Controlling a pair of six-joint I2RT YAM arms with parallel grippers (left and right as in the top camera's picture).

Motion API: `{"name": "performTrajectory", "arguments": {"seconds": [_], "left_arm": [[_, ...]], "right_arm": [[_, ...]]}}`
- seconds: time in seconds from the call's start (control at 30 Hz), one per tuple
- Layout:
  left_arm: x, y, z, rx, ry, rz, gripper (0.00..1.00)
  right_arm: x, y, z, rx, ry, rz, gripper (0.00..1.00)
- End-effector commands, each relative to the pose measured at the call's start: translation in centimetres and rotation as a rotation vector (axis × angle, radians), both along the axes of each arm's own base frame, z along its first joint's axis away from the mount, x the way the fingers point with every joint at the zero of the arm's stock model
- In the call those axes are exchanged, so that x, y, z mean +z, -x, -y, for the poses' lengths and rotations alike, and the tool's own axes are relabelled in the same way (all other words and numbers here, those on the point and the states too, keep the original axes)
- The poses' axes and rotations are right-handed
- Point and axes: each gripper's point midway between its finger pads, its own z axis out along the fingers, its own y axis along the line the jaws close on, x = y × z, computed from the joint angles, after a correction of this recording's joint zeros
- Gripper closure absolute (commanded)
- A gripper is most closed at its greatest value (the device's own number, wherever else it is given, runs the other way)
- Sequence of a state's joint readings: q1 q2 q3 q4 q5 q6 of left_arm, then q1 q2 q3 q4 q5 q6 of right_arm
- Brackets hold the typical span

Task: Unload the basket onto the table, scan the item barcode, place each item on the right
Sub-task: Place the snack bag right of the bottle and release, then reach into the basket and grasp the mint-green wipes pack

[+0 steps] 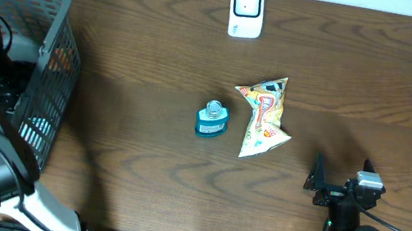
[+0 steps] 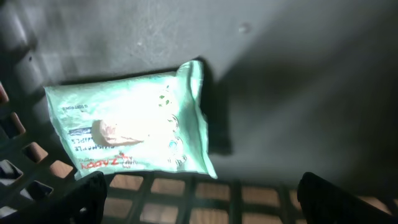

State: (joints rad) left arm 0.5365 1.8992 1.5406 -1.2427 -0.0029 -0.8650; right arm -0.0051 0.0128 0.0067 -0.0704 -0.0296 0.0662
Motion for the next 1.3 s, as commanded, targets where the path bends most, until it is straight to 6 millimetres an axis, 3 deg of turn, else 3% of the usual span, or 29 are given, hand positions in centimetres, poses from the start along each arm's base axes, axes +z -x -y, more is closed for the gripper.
{"name": "performTrajectory", "arguments": {"seconds": [0.0, 0.1, 0.3, 0.67, 0.7, 0.73, 0.8, 0.83, 0.87, 0.9, 1.13, 1.2, 1.27], "left_arm": [[-1.8, 0.7, -0.3, 0.039, 0.005, -0.08, 0.02], [-3.1, 1.7, -1.4, 0.061, -0.05, -0.163, 0.02], [-4.0, 2.7, -2.3, 0.082, -0.113, -0.218, 0.02], [-7.3, 4.9, -1.0, 0.08, -0.093, -0.261, 0.02], [-7.6, 5.1, -0.9, 0.079, -0.09, -0.267, 0.07], [-8.1, 5.7, -0.5, 0.077, -0.081, -0.283, 0.26], [-8.6, 6.3, -0.2, 0.076, -0.074, -0.295, 0.46], [-9.0, 6.7, 0.1, 0.075, -0.069, -0.305, 0.64], [-9.2, 7.0, 0.2, 0.074, -0.067, -0.309, 0.74], [-9.3, 7.2, 0.3, 0.073, -0.064, -0.315, 0.91], [-8.3, 6.7, 0.1, 0.074, -0.068, -0.307, 0.93], [-6.9, 5.8, -0.5, 0.076, -0.08, -0.284, 0.93], [-3.7, 4.1, -1.5, 0.079, -0.11, -0.227, 0.93]], "right_arm": [[-0.1, 0.0, -0.2, 0.01, 0.011, -0.003, 0.01], [-0.1, 0.0, -0.2, 0.01, 0.011, -0.003, 0.01], [-0.1, 0.0, -0.2, 0.01, 0.012, -0.003, 0.01], [-0.1, 0.0, -0.2, 0.01, 0.012, -0.003, 0.01], [-0.1, 0.0, -0.2, 0.01, 0.012, -0.003, 0.01], [-0.1, 0.0, -0.2, 0.01, 0.011, -0.003, 0.01], [-0.1, 0.0, -0.2, 0.01, 0.011, -0.003, 0.01], [-0.1, 0.0, -0.2, 0.01, 0.012, -0.003, 0.01], [-0.1, 0.0, -0.2, 0.01, 0.011, -0.003, 0.01], [-0.1, 0.0, -0.2, 0.01, 0.011, -0.003, 0.01], [-0.1, 0.0, -0.2, 0.01, 0.011, -0.003, 0.01], [-0.1, 0.0, -0.2, 0.01, 0.012, -0.003, 0.01], [-0.1, 0.0, -0.2, 0.01, 0.012, -0.003, 0.01]]}}
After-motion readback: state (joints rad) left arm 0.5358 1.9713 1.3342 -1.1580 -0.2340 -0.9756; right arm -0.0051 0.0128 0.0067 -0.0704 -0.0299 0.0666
